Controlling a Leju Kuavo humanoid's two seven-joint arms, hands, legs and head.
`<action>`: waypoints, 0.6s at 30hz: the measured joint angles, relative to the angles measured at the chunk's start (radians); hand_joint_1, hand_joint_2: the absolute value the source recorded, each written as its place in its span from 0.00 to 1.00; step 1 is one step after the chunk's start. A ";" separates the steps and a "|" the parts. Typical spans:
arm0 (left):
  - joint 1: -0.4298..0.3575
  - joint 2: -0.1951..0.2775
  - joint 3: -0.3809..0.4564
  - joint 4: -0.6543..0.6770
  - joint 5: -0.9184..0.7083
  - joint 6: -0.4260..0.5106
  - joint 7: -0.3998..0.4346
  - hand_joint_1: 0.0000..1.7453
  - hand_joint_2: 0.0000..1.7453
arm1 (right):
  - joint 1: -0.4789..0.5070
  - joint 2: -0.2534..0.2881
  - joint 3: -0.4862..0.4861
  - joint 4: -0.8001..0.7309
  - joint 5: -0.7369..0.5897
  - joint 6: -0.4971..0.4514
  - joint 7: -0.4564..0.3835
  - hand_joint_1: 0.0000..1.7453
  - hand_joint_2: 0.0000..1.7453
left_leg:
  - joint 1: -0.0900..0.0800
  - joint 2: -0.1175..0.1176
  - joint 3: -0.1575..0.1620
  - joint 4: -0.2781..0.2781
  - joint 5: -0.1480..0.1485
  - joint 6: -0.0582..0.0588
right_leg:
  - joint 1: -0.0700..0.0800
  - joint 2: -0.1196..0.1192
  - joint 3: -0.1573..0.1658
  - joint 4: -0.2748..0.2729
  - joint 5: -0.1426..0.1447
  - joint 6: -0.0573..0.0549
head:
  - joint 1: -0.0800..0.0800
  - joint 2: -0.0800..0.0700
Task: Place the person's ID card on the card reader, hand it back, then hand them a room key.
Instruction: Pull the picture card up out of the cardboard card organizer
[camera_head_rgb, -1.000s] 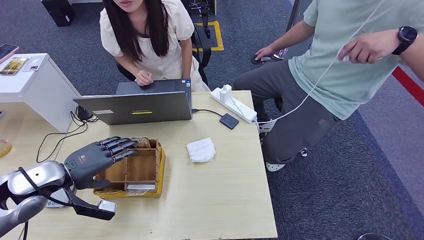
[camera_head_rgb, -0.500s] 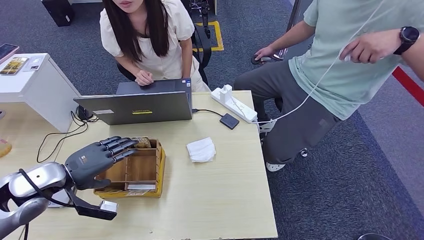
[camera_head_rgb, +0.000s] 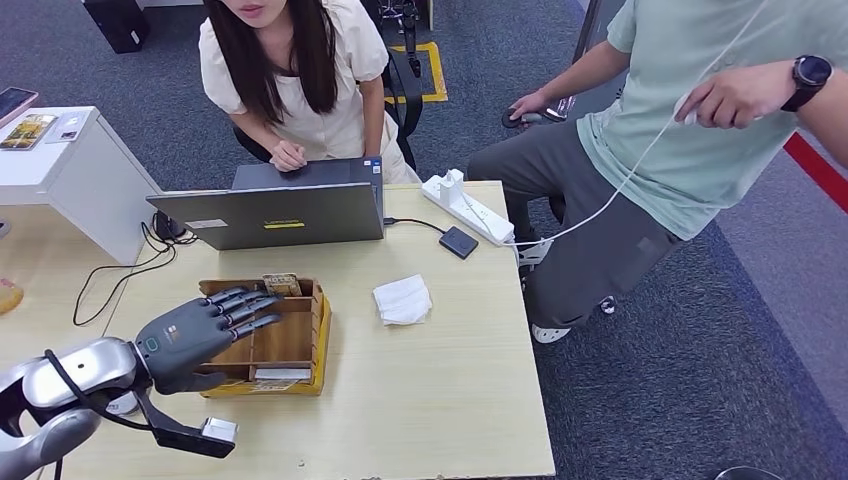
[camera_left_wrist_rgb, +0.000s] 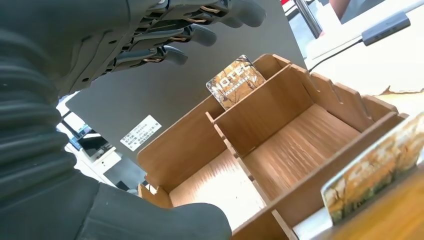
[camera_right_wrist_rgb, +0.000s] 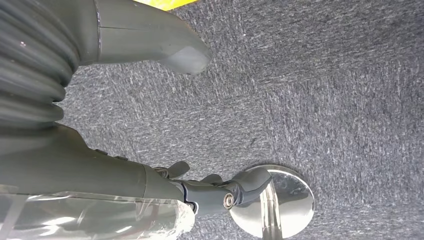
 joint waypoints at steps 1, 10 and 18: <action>0.002 0.000 0.000 0.000 -0.003 0.001 0.000 0.00 1.00 | 0.000 0.000 -0.001 0.000 0.000 0.000 0.000 0.00 1.00 | 0.000 0.000 0.000 0.000 0.000 0.000 | 0.000 0.000 0.000 0.000 0.000 0.000 | 0.000 0.000; 0.012 -0.005 0.003 -0.002 -0.030 0.008 0.006 0.00 1.00 | 0.000 0.000 -0.003 0.000 0.002 0.003 -0.001 0.00 1.00 | 0.000 0.000 0.000 0.000 0.000 0.000 | 0.000 0.000 0.000 0.000 0.000 0.000 | 0.000 0.000; 0.014 -0.011 0.022 -0.003 -0.041 0.011 0.010 0.00 1.00 | 0.000 0.000 -0.004 0.000 0.006 0.002 -0.001 0.00 1.00 | 0.000 0.000 0.000 0.000 0.000 0.000 | 0.000 0.000 0.000 0.000 0.000 0.000 | 0.000 0.000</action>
